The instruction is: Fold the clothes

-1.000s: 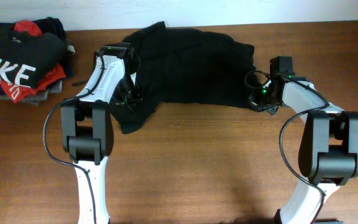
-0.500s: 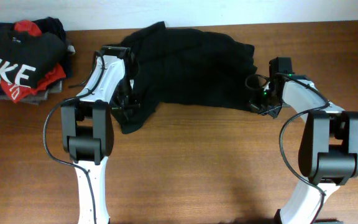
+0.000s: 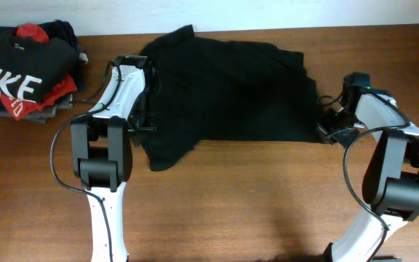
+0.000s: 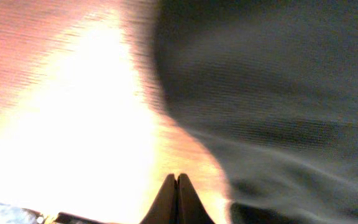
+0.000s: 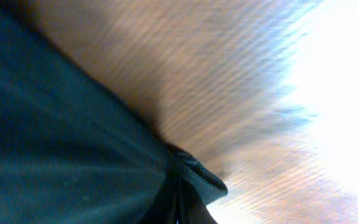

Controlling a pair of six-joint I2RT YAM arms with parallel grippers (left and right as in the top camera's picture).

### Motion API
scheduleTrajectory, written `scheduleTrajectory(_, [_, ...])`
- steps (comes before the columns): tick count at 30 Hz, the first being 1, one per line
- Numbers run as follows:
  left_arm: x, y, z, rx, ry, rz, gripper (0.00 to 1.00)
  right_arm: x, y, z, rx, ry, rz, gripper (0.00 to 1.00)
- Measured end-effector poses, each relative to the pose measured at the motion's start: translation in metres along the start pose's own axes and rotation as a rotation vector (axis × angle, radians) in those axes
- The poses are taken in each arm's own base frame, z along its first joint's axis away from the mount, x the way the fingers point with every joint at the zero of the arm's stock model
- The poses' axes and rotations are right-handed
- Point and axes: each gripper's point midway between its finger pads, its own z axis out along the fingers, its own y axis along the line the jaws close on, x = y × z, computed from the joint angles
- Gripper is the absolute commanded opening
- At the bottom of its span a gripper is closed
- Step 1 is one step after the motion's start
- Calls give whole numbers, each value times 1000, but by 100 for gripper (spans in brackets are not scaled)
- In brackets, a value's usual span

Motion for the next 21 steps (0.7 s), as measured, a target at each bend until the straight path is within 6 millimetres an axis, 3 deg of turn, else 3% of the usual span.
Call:
scheduleTrajectory(6, [6,14,0,-61,24,-35,1,-2,-24,-4,61,-2,50,4])
scheduleTrajectory(13, [5,17,-7,-66,-8,-69,1,-3,-31,-27,84,-57,90,4])
scheduleTrajectory(17, [9,18,-49,-25,-149,-92,1,-9,-30,-47,72,-122,112,4])
scheduleTrajectory(21, [34,8,-105,34,-301,-62,1,-10,-30,-49,69,-128,116,4])
